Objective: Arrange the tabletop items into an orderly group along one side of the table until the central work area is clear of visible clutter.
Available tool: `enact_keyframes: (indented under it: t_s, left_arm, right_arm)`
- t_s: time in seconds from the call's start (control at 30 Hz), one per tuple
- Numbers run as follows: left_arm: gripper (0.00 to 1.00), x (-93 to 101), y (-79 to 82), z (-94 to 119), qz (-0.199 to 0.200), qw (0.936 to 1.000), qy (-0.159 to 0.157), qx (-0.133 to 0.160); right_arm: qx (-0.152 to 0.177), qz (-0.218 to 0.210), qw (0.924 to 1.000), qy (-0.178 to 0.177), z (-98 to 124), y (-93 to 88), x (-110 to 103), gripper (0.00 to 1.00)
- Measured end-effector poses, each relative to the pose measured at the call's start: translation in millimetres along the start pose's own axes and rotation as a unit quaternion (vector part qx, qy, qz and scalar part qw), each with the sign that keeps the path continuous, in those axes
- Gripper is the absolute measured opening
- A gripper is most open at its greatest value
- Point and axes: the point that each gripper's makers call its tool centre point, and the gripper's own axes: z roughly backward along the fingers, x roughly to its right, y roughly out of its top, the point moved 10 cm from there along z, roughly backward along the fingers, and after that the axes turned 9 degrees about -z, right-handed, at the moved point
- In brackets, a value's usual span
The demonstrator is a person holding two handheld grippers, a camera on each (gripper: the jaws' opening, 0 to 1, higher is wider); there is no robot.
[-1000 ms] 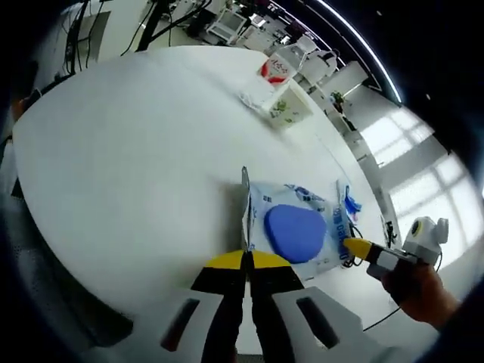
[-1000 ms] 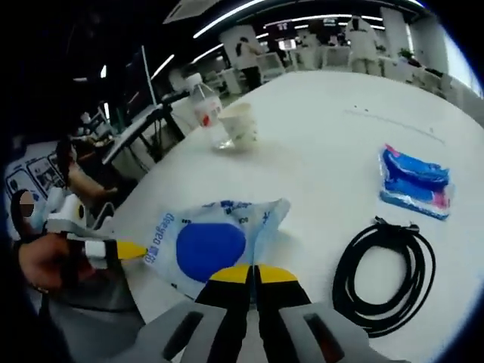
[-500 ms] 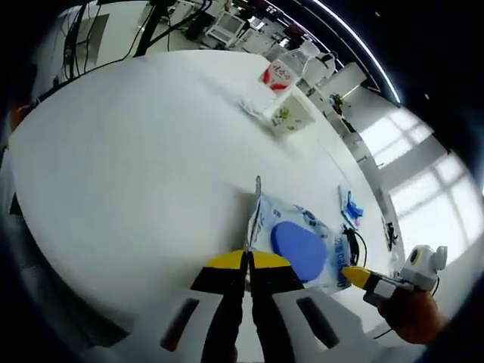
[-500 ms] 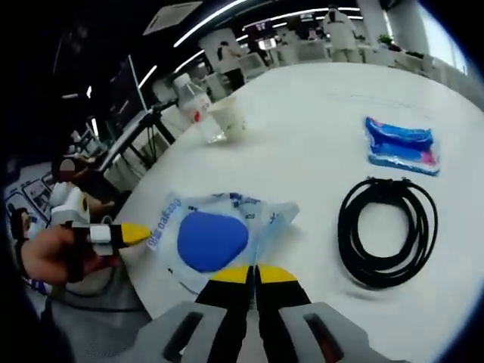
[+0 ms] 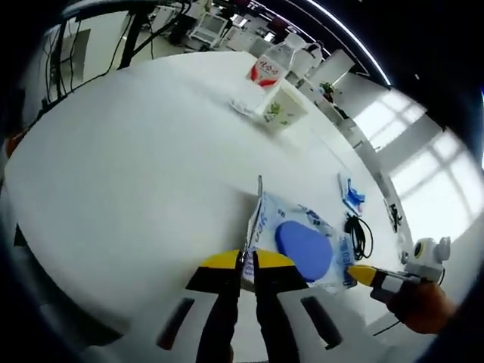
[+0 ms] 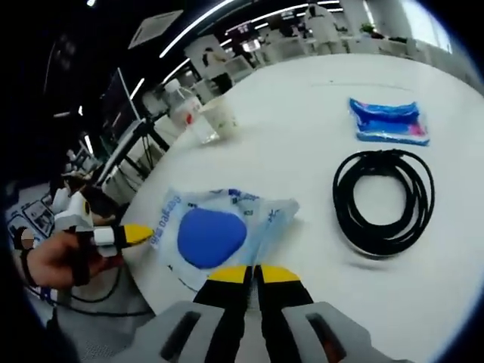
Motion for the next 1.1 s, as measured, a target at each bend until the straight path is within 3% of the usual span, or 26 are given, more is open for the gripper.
enact_keyframes:
  t_s: [0.23,0.4,0.6,0.87,1.1]
  left_arm:
    - [0.11,-10.4,4.0,2,-0.044,0.999,-0.001,-0.011]
    - [0.17,-8.6,8.0,6,-0.07,0.9972,-0.024,-0.006]
    - [0.21,-4.2,6.9,7,-0.124,0.9904,-0.055,-0.029]
    - [0.22,-6.2,7.2,5,-0.145,0.985,-0.08,-0.049]
    - [0.2,-17.6,16.8,-3,-0.156,0.9819,-0.088,-0.061]
  right_arm:
    - [0.002,-0.009,1.0,-0.003,1,-2.4,3,0.1]
    - [-0.003,-0.005,1.0,-0.001,5,-0.2,4,0.17]
    - [-0.004,-0.008,1.0,0.003,6,0.8,3,0.2]
    - [-0.013,-0.007,0.9999,0.007,0,0.1,8,0.22]
    - [-0.014,-0.015,0.9998,0.006,-3,0.5,9,0.23]
